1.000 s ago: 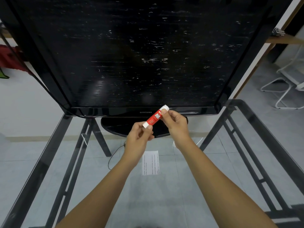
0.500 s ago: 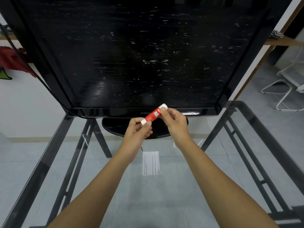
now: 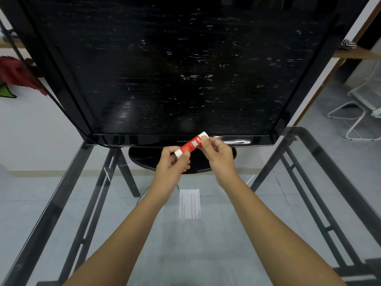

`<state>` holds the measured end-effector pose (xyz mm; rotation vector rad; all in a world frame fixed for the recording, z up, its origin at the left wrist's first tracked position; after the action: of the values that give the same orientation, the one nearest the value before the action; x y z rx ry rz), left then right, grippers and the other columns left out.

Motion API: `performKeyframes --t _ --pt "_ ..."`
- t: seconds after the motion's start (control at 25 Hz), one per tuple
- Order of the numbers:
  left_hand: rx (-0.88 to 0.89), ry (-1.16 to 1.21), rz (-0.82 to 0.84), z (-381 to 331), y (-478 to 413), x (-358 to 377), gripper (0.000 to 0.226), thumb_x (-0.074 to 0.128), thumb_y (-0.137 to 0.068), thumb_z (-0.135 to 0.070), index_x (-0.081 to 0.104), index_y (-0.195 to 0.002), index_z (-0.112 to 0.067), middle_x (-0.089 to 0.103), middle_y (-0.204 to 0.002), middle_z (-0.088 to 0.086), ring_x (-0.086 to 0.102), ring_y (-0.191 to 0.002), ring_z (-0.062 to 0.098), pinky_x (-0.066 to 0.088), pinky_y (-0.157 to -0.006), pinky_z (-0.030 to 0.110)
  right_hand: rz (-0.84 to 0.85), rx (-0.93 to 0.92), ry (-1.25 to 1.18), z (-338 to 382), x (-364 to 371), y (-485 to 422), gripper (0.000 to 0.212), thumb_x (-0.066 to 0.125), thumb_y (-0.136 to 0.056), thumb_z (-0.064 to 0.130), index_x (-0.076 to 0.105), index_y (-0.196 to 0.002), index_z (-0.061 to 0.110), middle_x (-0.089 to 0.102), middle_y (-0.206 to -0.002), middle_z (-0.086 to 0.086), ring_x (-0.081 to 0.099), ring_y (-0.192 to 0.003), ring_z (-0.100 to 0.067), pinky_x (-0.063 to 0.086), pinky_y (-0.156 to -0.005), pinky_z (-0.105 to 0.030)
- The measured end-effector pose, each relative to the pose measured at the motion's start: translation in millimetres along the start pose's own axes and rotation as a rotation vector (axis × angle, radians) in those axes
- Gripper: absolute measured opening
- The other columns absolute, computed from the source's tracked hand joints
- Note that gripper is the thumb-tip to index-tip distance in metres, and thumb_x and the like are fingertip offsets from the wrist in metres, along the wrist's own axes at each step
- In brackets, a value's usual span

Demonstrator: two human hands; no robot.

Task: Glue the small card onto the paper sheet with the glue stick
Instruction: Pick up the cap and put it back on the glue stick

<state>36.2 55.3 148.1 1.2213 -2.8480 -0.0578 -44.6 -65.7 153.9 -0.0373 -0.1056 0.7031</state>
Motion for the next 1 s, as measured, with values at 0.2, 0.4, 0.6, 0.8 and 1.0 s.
performKeyframes --t 0.2,0.4,0.6,0.8,1.0 --pt "0.092 -0.144 -0.005 5.3 3.4 -0.3 0.036 0.042 -0.088 -0.052 0.056 -0.086 -0.019 0.061 -0.06 -0.005 0.057 -0.055 0.005 0.046 -0.056 0.02 0.028 -0.004 0.008 0.1 2.5 0.4 0.014 0.059 -0.085 0.039 0.066 -0.092 0.029 0.071 -0.087 0.01 0.065 -0.094 -0.002 0.051 -0.079 -0.014" --pt "-0.703 0.523 0.243 4.1 1.1 0.5 0.052 0.042 -0.089 -0.054 0.048 -0.054 -0.017 0.034 -0.035 -0.007 0.029 -0.029 0.006 0.026 -0.031 0.017 0.025 -0.011 0.01 -3.1 1.4 -2.1 0.029 0.061 -0.075 0.05 0.067 -0.092 0.027 0.07 -0.09 0.006 0.066 -0.095 -0.009 0.051 -0.085 -0.023" --pt "-0.188 -0.217 0.007 -4.3 -7.3 -1.7 0.043 0.044 -0.086 -0.059 0.055 -0.101 -0.019 0.067 -0.088 -0.002 0.062 -0.062 0.006 0.044 -0.055 0.016 -0.003 0.017 0.019 -13.0 -6.4 -5.6 0.024 0.061 -0.081 0.044 0.066 -0.095 0.025 0.071 -0.094 0.003 0.066 -0.095 -0.007 0.051 -0.083 -0.02" --pt "0.436 -0.739 -0.077 -1.5 -5.6 6.5 0.038 0.067 -0.082 -0.029 0.057 -0.113 -0.009 0.066 -0.103 0.005 0.063 -0.091 0.016 0.053 -0.075 0.027 0.022 0.015 0.067 -21.0 -15.8 -9.8 0.035 0.059 -0.076 0.051 0.065 -0.099 0.027 0.071 -0.098 0.005 0.065 -0.097 -0.005 0.051 -0.08 -0.016" --pt "0.461 -0.739 -0.115 9.0 -10.5 14.1 0.038 0.068 -0.081 -0.026 0.059 -0.111 -0.005 0.068 -0.103 0.011 0.065 -0.093 0.021 0.054 -0.072 0.029 0.002 0.045 0.247 -43.1 -51.7 -23.0 0.037 0.051 -0.086 0.048 0.061 -0.114 0.025 0.066 -0.107 0.013 0.062 -0.101 -0.002 0.045 -0.079 -0.008"
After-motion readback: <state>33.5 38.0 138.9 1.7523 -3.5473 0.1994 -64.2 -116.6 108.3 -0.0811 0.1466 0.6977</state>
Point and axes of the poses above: each hand's wrist, its own y-axis away from the middle knuckle, its own x-axis out of the palm, z = x × y, the point moved 3 cm from there along -y, towards the middle knuckle
